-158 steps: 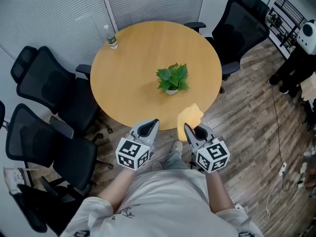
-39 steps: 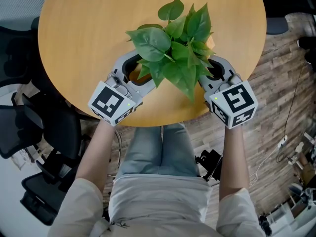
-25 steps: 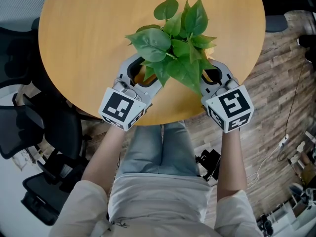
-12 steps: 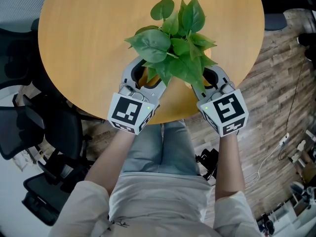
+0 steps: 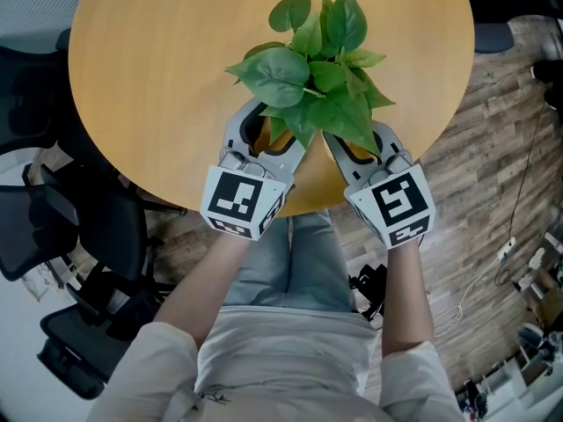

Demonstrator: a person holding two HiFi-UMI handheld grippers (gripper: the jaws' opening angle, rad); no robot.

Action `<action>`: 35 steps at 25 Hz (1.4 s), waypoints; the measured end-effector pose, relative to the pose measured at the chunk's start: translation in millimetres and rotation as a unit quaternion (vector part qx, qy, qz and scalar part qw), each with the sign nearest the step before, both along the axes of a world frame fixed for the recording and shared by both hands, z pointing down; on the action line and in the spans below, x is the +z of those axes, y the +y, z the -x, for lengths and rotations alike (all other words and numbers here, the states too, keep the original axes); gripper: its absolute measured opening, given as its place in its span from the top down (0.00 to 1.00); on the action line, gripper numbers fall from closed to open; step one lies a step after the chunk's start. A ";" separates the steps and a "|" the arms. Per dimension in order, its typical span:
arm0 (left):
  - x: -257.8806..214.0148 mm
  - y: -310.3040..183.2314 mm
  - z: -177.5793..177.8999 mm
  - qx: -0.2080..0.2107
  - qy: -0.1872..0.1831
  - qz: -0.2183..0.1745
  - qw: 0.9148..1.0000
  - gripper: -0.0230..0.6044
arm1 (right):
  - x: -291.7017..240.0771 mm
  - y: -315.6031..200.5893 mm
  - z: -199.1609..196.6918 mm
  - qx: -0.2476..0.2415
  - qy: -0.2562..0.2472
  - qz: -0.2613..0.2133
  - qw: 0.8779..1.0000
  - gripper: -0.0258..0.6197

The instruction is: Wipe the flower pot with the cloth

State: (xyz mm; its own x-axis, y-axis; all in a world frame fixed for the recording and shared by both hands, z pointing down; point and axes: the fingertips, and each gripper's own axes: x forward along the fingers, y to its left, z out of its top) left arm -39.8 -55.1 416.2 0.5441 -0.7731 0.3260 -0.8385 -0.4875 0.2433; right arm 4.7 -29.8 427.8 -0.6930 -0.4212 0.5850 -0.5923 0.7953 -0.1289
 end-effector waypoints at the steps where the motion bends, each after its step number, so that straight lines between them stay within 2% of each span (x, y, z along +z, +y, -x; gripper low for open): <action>1: -0.2 0.1 -0.8 -0.005 0.002 0.001 1.000 0.50 | 1.5 0.8 -1.0 -0.001 0.002 0.001 1.000 0.89; 4: -0.9 1.2 -3.3 -0.013 0.008 0.002 1.000 0.50 | 1.8 0.3 -3.6 -0.001 -0.001 0.000 1.000 0.89; 7: -0.8 2.7 -2.9 -0.001 0.004 0.000 1.000 0.50 | 1.5 -0.4 -5.2 0.000 -0.007 0.000 1.000 0.89; 11: 3.3 8.0 3.6 0.057 -0.010 -0.001 0.998 0.50 | 1.1 -2.6 -8.7 0.007 -0.013 0.002 1.000 0.89; 15: 3.1 6.8 16.6 0.121 -0.026 -0.017 0.992 0.46 | 0.3 -3.1 -10.1 0.009 -0.013 0.000 1.000 0.89; 18: -2.8 -1.5 19.3 0.171 -0.013 -0.031 0.985 0.36 | 0.5 -2.6 -9.9 0.009 -0.014 0.001 1.000 0.89; 22: -9.6 -10.2 13.1 0.244 0.003 -0.053 0.968 0.28 | 0.5 -2.7 -8.4 0.008 -0.012 0.003 1.000 0.89; 28: -18.7 -20.5 7.9 0.315 0.039 -0.067 0.946 0.27 | 0.1 -3.2 -8.9 0.006 -0.013 0.005 1.000 0.89; 35: -22.6 -25.4 -0.2 0.354 0.066 -0.063 0.931 0.27 | -1.0 -3.3 -6.0 0.005 -0.013 0.010 1.000 0.89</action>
State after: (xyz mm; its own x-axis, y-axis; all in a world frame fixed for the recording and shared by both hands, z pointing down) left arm -39.6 -80.5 393.6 0.9605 -0.2331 0.1518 -0.2632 -0.9383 0.2244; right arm 10.7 -33.1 426.8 -0.7032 -0.4175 0.5756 -0.5972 0.7861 -0.1594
